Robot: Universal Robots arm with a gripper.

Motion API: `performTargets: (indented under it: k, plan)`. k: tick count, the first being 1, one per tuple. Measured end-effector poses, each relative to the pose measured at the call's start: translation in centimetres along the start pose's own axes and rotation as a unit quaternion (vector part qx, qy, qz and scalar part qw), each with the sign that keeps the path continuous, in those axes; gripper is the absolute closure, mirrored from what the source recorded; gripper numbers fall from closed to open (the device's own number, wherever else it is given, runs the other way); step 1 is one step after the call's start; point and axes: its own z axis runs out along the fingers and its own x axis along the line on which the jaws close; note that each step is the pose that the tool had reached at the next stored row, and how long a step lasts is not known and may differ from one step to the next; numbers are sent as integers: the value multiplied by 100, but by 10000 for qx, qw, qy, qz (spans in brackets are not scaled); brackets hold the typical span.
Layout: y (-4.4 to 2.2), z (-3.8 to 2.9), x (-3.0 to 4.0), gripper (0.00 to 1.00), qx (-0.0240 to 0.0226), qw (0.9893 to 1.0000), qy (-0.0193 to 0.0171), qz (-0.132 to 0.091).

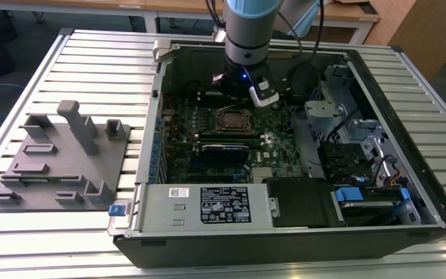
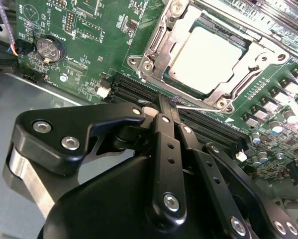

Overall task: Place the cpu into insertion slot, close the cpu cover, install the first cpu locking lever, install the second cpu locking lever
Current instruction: 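Install the first cpu locking lever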

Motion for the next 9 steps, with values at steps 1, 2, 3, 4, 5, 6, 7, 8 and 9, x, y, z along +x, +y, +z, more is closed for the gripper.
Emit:
performTargets:
  k: [1, 2, 3, 4, 5, 6, 7, 8, 9]
  plan:
    - [-2, 9, 0, 90, 0, 10000, 0, 0]
    - [-4, 15, 2, 90, 0, 10000, 0, 1]
    - [-6, 18, 7, 90, 1, 10000, -1, 1]
    - [-7, 20, 13, 90, 1, 10000, 0, 1]
    - [-7, 22, 18, 90, 1, 10000, -1, 3]
    - [-6, 23, 23, 90, 1, 10000, -2, 8]
    - [-5, 25, 28, 90, 1, 10000, -4, 15]
    - [-5, 28, 30, 90, 1, 10000, -7, 27]
    - [-5, 31, 31, 90, 2, 10000, -13, 49]
